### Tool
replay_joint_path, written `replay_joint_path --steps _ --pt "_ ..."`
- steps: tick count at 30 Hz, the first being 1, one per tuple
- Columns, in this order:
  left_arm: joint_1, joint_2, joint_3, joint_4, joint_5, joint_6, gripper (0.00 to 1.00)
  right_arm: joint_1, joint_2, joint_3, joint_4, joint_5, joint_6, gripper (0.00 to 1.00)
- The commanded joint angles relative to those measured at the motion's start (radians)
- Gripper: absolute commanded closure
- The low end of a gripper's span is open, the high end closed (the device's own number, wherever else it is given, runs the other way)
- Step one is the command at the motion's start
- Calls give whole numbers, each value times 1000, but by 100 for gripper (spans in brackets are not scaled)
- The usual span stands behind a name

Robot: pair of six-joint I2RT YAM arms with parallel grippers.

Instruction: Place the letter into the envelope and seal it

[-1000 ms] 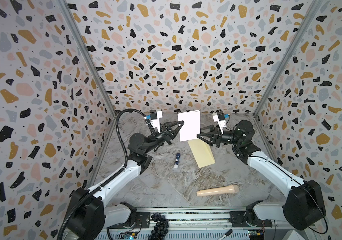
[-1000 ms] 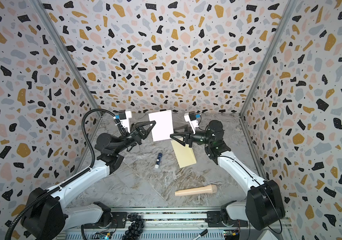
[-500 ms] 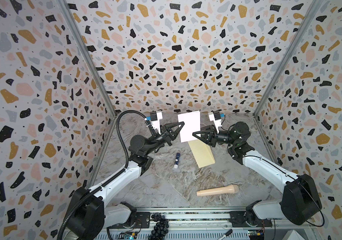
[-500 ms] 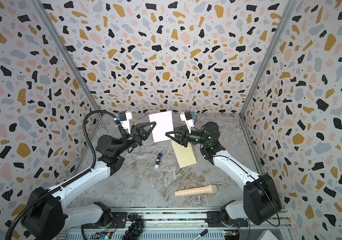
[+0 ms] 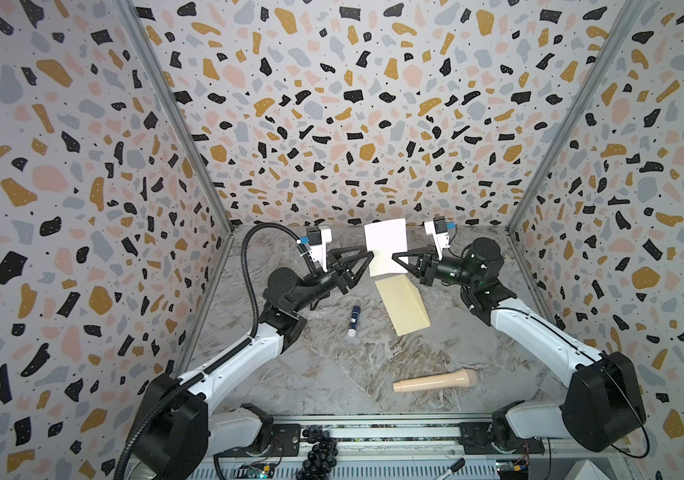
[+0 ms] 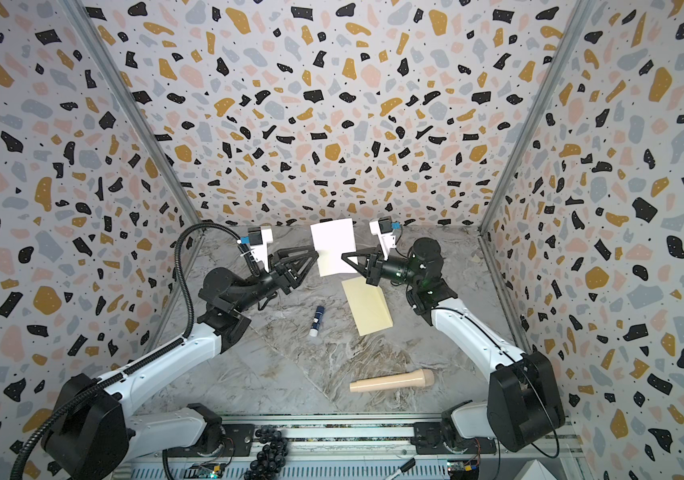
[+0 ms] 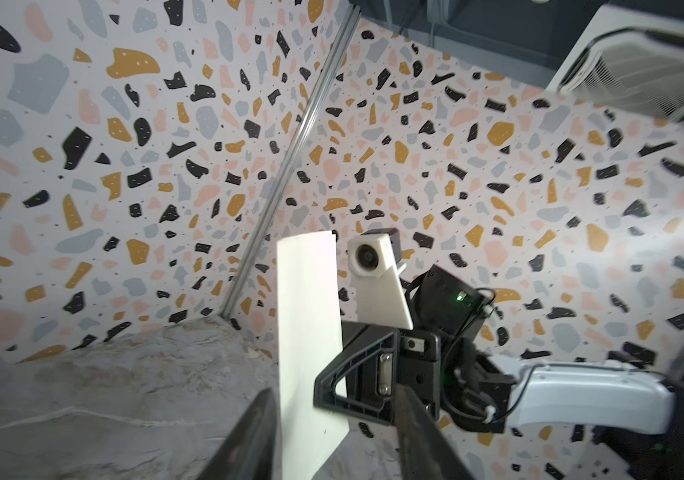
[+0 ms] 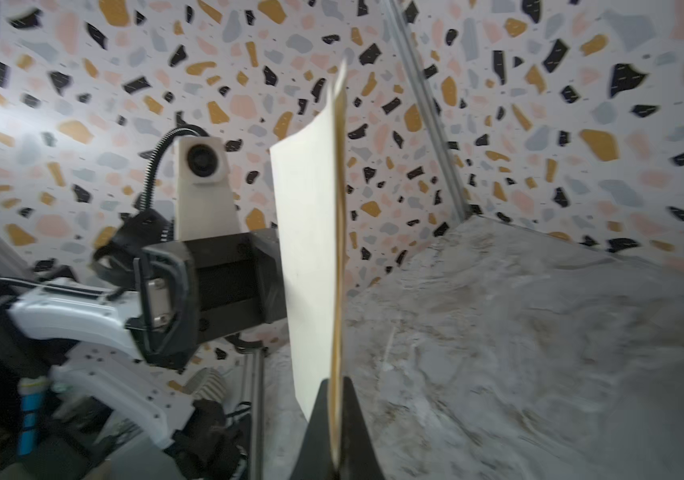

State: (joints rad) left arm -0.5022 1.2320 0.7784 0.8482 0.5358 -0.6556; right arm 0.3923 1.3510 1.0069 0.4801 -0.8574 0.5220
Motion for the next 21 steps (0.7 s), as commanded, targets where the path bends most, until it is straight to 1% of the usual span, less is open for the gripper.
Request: replay_joint_path --steps 1,3,5,7,11,17,21 --pt "-13 -26 15 -159 -68 131 38 -18 -76 85 -358 204 -291 100" --pt "-28 -20 19 -221 -112 173 35 -24 -85 89 -443 278 -365 100" --pt "-50 -3 20 -262 -155 198 33 -33 -89 78 -482 329 -399 100" --pt "-67 25 15 -279 -194 188 33 -47 -87 58 -498 360 -416 100" --pt "-93 100 11 -293 -236 151 33 -55 -64 28 -509 402 -431 100" --pt "-140 250 46 -304 -250 82 34 -55 3 -9 -508 472 -460 100" --pt "-152 351 91 -337 -228 48 39 -49 50 -25 -503 531 -486 100"
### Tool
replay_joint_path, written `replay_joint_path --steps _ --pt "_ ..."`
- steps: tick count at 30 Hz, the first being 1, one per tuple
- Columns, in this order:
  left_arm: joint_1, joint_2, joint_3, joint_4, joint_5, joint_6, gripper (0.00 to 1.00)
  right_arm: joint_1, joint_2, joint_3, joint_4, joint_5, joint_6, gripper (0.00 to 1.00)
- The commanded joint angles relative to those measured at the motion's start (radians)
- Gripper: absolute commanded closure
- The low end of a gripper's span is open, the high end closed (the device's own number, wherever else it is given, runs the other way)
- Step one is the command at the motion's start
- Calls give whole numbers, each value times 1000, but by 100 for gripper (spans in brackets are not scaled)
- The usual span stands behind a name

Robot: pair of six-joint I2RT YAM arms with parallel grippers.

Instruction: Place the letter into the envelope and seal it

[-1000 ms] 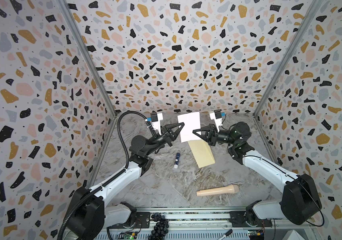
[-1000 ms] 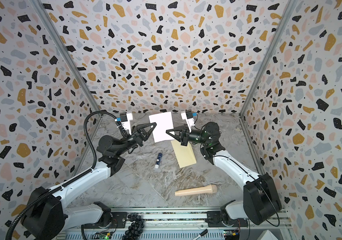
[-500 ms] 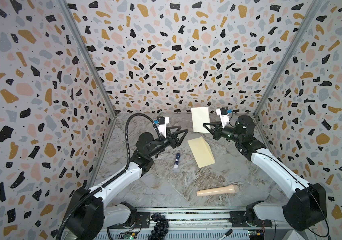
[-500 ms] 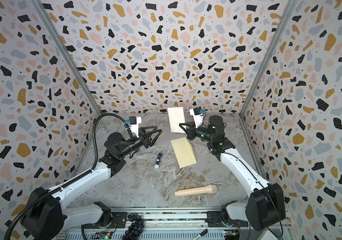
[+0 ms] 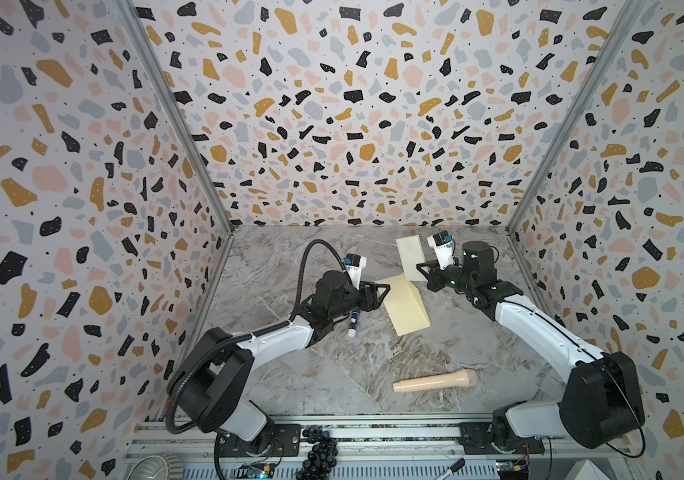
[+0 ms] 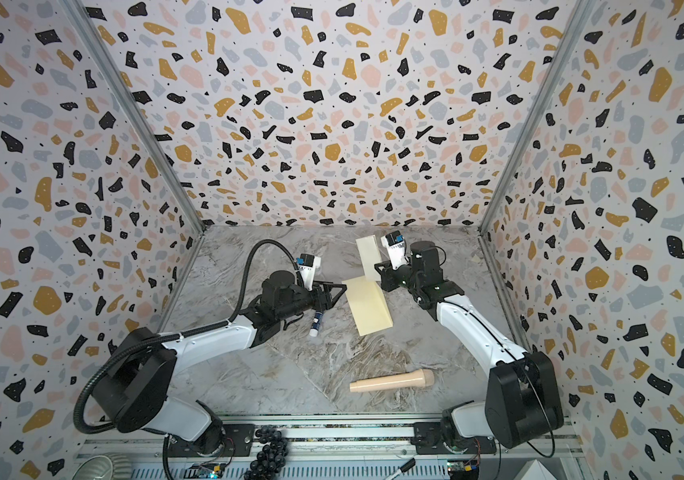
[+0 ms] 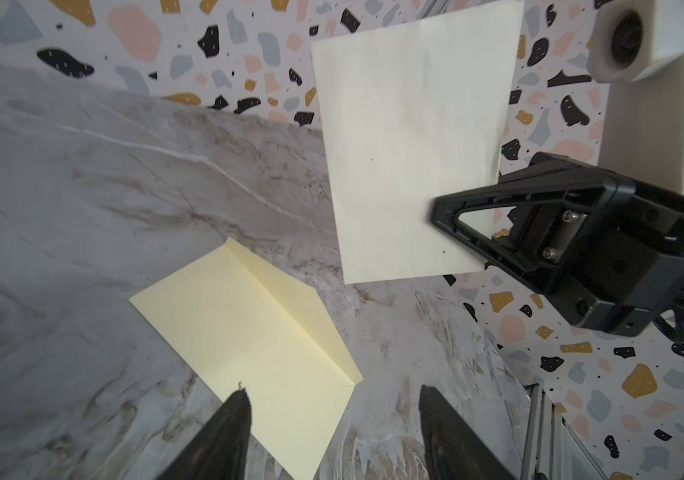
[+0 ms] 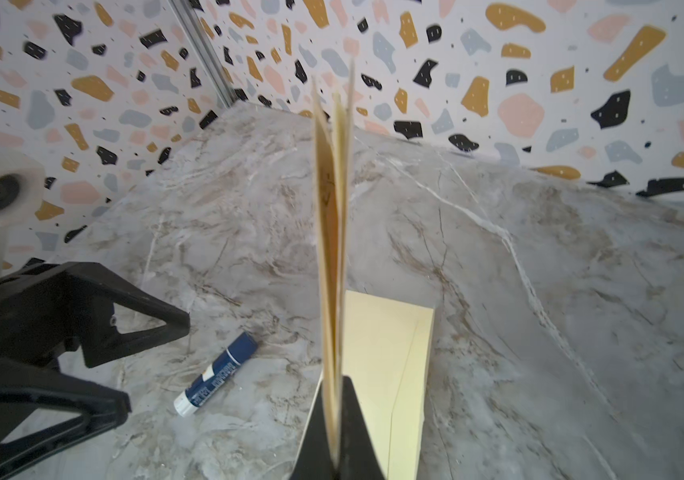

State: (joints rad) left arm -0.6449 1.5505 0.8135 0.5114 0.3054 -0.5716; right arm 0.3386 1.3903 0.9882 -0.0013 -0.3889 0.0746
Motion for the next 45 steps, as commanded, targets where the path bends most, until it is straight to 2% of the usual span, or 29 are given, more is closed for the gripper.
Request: replay_joint_path --steps 1,11,21,33,45 --pt "-13 53 67 -12 3 -40 40 6 23 -8 -19 72 -40 100" --pt "-54 243 201 -141 -8 -50 60 63 117 -22 -17 200 -87 100" --pt "-75 346 251 -189 -81 -39 74 69 157 -36 9 312 -86 100" --pt "-91 412 273 -189 -143 -22 85 60 200 -61 49 322 -54 100" --pt "-103 468 294 -212 -174 -5 92 14 226 -95 70 265 2 100"
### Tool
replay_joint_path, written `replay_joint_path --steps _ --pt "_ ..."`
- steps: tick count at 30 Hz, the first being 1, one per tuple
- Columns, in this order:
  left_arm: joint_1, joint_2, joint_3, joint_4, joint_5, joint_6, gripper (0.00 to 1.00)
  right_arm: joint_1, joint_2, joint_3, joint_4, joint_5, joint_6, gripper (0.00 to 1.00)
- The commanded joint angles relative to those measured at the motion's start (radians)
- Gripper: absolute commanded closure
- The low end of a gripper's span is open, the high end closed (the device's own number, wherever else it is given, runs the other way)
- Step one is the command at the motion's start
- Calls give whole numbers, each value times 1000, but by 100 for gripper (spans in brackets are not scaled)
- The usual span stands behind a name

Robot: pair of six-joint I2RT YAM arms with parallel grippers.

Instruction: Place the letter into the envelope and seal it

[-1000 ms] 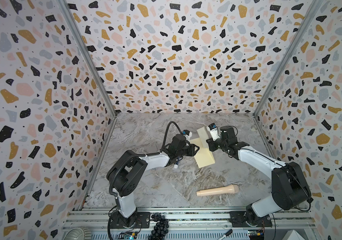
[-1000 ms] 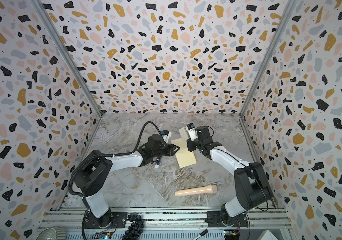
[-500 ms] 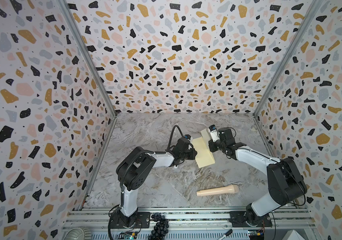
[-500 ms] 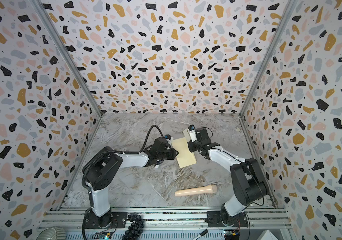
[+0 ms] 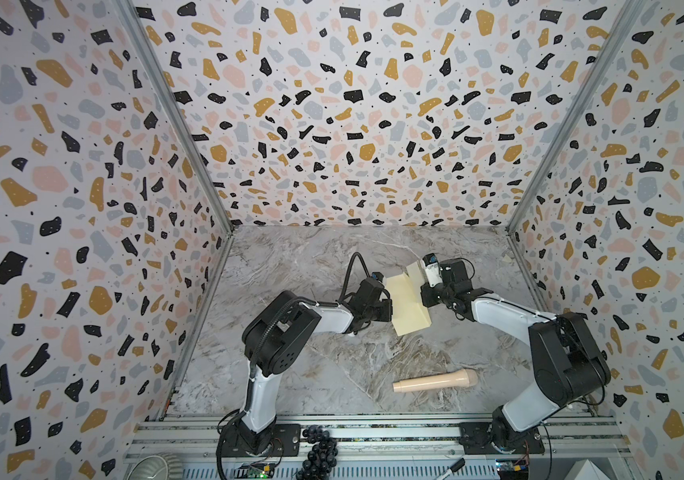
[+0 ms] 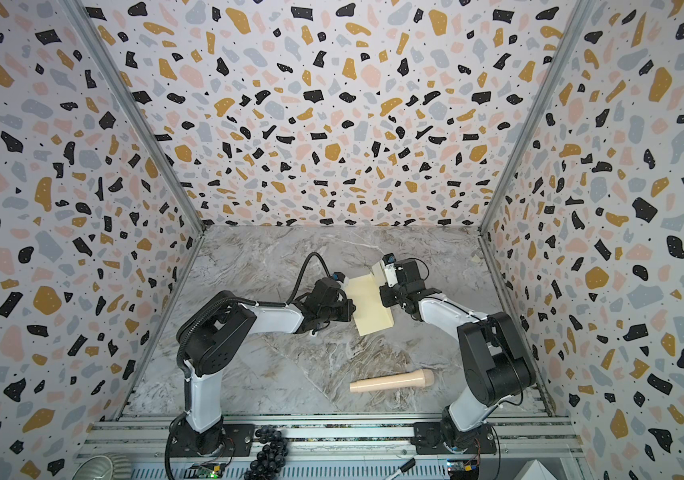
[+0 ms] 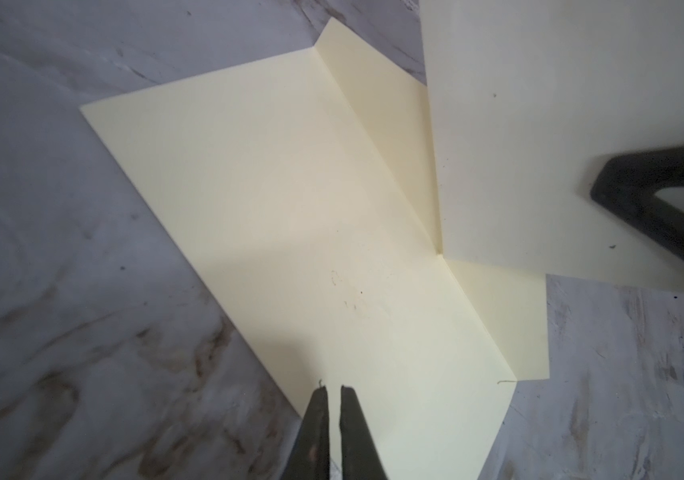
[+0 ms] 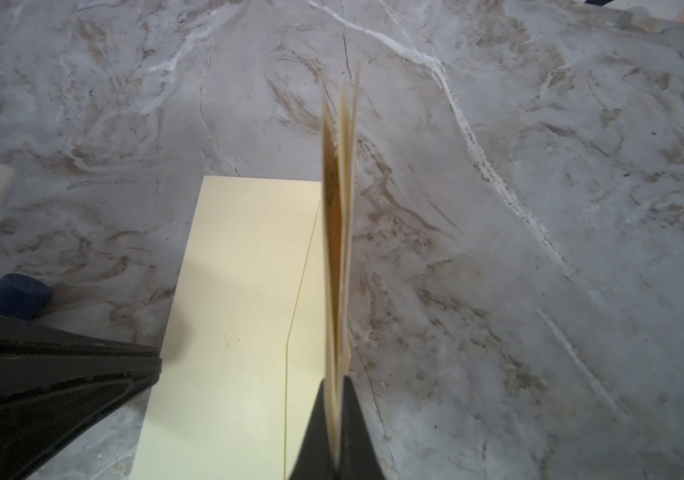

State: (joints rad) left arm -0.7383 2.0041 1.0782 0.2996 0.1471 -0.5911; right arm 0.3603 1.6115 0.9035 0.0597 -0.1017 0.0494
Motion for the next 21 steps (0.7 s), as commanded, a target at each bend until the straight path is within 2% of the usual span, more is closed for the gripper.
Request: replay_joint_path --steps 1,21 --pt "-10 18 32 0 -14 14 92 -11 8 -13 12 -25 30 100" --pt "-11 53 28 -5 -15 16 95 -29 66 -18 -14 -62 48 100"
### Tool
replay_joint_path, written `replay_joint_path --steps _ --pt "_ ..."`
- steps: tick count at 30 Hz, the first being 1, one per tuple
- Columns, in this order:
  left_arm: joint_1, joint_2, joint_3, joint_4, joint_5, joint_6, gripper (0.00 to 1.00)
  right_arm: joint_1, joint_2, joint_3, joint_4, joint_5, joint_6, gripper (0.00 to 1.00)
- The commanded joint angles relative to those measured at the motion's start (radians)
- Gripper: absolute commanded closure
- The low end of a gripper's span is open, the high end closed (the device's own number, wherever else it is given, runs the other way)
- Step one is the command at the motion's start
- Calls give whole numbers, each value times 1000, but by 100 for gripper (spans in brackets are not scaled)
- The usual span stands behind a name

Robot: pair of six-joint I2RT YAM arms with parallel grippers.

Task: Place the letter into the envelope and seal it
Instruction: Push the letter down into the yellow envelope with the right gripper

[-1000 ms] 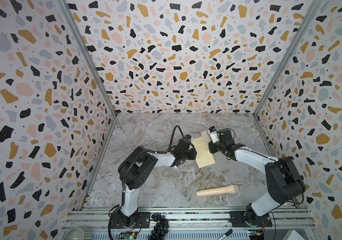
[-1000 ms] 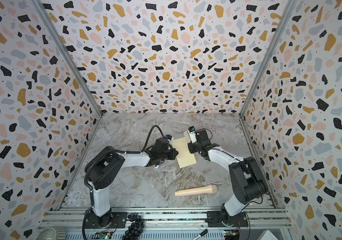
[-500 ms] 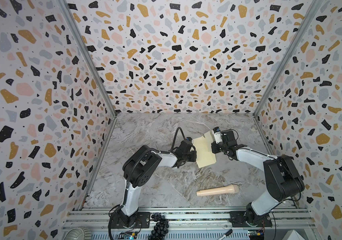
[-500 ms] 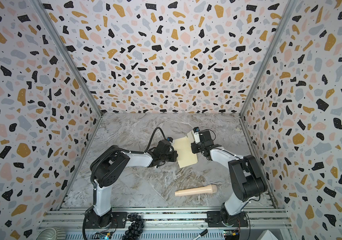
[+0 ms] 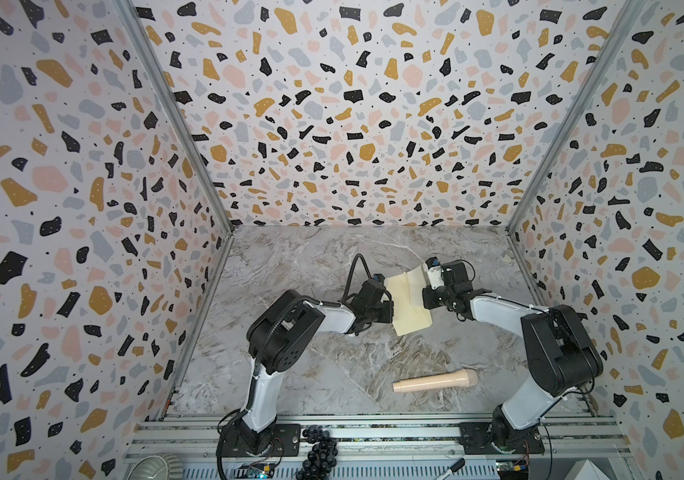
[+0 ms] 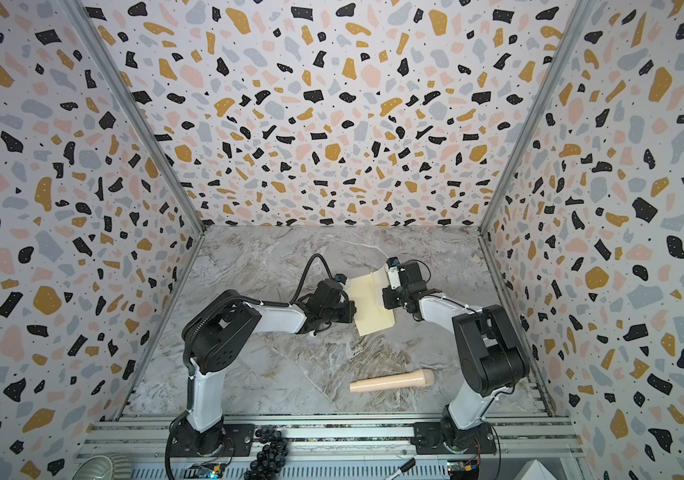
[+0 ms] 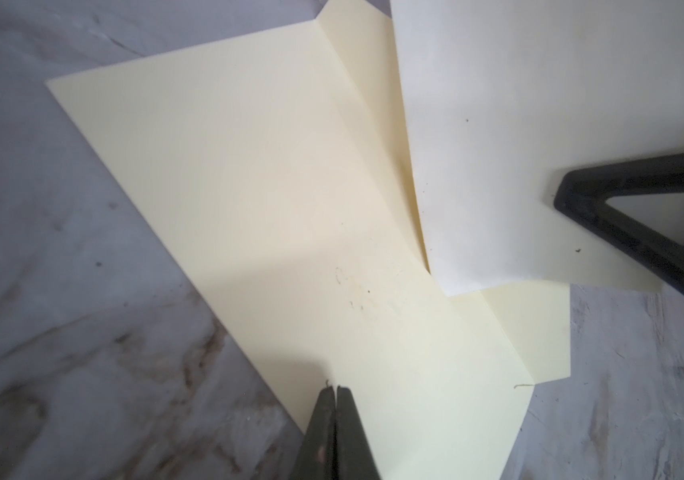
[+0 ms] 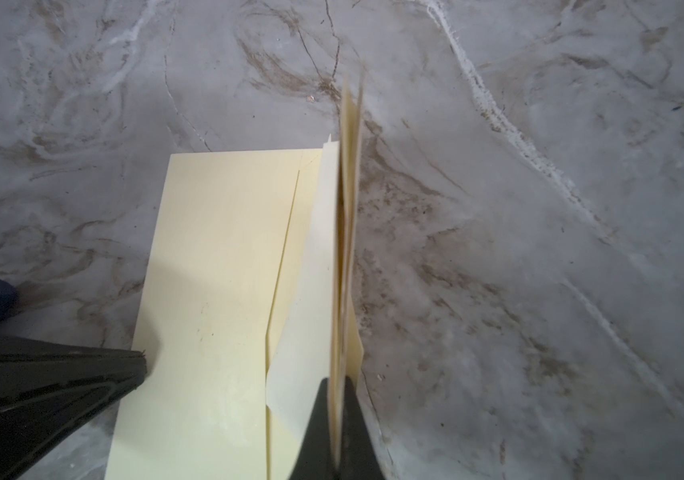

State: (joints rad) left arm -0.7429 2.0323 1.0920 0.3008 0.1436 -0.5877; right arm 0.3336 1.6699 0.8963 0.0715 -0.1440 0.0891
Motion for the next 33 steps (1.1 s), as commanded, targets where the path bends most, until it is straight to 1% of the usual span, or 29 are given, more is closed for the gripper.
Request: replay_joint_path --steps 1,8,22,28,33 --pt "-7 25 13 -6 -11 13 95 -2 11 -9 -28 -30 6 100" --pt "-7 25 9 -4 -13 11 95 -2 30 10 -69 -72 1 100" --pt "-7 23 3 -1 -18 11 95 -2 62 75 -203 -84 -9 100" --pt "-7 24 6 -2 -18 15 95 -2 90 102 -220 -142 -26 100" --pt "-7 26 12 -11 -22 25 95 -1 115 137 -240 -157 -44 100"
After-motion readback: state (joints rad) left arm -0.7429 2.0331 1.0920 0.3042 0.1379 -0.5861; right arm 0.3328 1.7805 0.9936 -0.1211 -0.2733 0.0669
